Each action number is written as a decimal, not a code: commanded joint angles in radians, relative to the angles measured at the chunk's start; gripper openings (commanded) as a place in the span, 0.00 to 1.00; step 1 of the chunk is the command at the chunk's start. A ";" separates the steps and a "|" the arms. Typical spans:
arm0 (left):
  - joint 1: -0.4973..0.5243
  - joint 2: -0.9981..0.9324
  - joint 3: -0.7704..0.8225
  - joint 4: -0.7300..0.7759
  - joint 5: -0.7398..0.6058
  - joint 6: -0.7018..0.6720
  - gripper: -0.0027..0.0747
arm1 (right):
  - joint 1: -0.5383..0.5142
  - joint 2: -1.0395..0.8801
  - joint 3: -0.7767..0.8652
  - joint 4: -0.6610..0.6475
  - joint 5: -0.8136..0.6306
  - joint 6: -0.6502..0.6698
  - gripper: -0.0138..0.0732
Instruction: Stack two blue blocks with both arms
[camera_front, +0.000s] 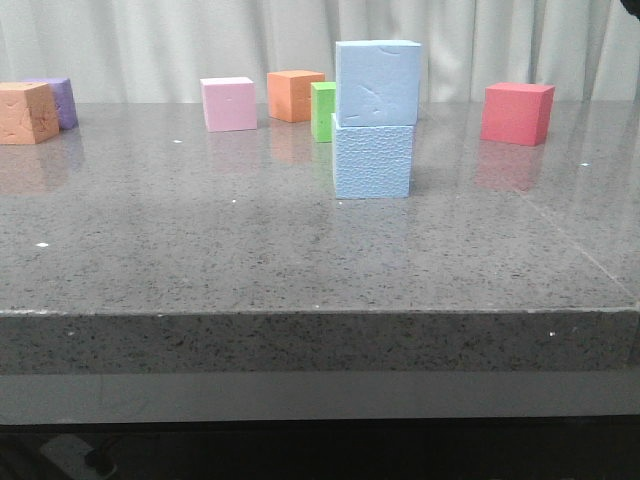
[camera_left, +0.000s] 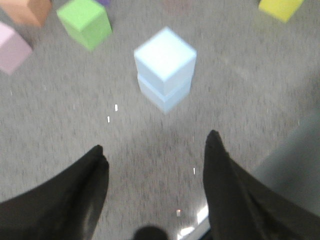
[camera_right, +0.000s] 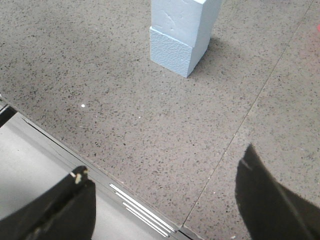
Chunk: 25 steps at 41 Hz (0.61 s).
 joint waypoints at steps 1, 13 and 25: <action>-0.003 -0.124 0.123 -0.004 -0.079 -0.019 0.51 | -0.006 -0.005 -0.025 0.004 -0.058 -0.010 0.83; -0.003 -0.421 0.544 -0.008 -0.339 -0.090 0.42 | -0.006 -0.005 -0.025 0.004 -0.058 -0.010 0.83; -0.003 -0.620 0.807 -0.034 -0.457 -0.090 0.36 | -0.006 -0.005 -0.025 0.004 -0.058 -0.010 0.83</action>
